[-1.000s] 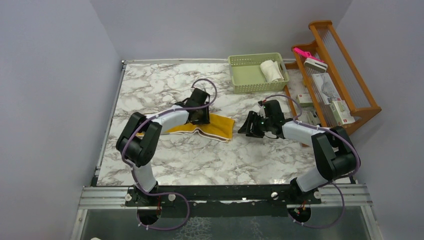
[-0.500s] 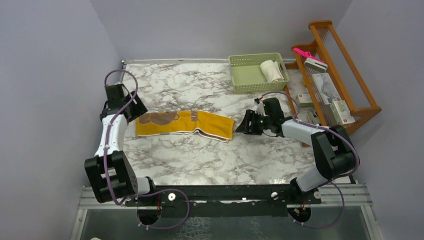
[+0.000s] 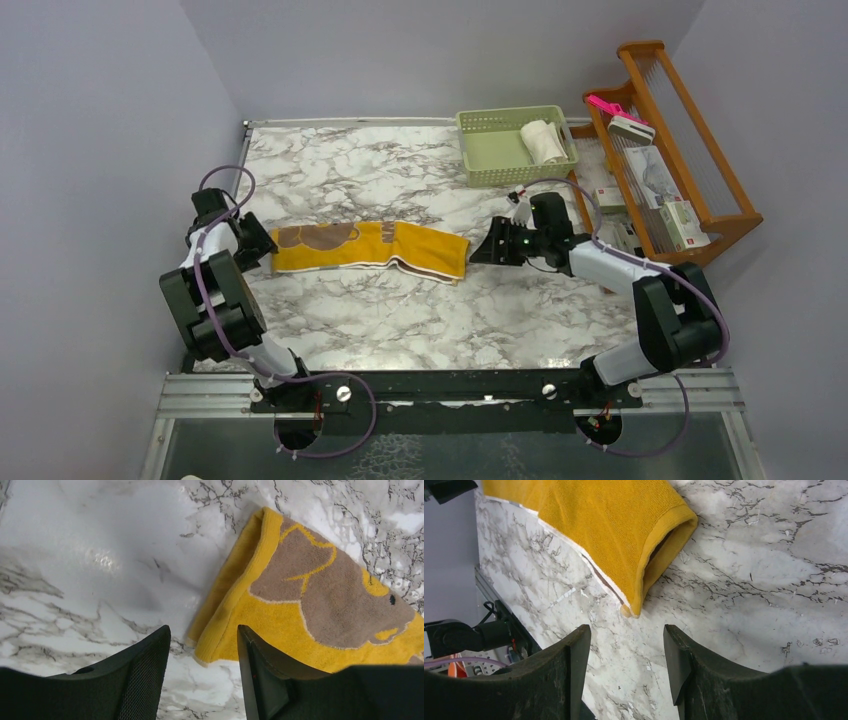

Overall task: Roll the towels
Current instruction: Fold the towel at the center of the board.

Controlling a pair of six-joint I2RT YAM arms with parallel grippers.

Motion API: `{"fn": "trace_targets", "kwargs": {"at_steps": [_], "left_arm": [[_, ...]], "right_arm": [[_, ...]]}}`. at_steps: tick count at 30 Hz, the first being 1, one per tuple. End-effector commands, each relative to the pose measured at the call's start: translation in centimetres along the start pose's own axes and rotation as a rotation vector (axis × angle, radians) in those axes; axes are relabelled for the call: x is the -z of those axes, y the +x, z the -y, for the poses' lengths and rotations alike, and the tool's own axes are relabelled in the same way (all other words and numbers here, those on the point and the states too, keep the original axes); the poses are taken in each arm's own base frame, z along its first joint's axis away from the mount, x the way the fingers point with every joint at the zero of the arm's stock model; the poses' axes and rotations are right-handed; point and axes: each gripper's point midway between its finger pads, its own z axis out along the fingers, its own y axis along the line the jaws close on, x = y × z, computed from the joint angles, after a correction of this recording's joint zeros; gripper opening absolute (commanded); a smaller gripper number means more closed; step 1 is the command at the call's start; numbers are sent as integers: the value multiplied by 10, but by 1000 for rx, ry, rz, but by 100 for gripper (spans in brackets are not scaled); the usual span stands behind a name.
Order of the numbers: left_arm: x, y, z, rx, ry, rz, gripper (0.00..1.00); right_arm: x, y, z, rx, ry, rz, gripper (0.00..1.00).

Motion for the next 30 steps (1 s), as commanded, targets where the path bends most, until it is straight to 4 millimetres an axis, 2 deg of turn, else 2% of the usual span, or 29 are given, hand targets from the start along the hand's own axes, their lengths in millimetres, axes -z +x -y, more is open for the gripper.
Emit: {"fn": "trace_targets", "kwargs": {"at_steps": [1,6,10,13,15,16,17,23,27,30], "left_arm": [[-11,-13,10,-38,67,-24,52],[-31,6,11,-32,96,-124,47],[-40,21,8,-75,42,-176,45],[-45,31,5,-106,-1,-214,40],[-45,34,4,-113,-6,-226,28],[-44,32,3,-114,-14,-220,10],[-42,29,-1,-116,-42,-208,0],[-19,-5,-19,-96,-191,-89,0],[28,-52,-10,-46,-241,90,0],[68,-79,1,-26,-277,213,0]], "right_arm": [[6,4,-10,31,-41,-2,56],[8,3,-11,31,-41,0,56],[10,2,-13,36,-45,4,56],[11,0,-15,43,-44,8,56],[12,-1,-15,48,-39,11,57],[13,-2,-14,52,-33,16,57],[14,-3,-14,57,-29,19,57],[16,2,-12,64,-22,8,57],[17,3,-10,72,-10,8,57],[18,2,-8,78,7,13,57]]}}
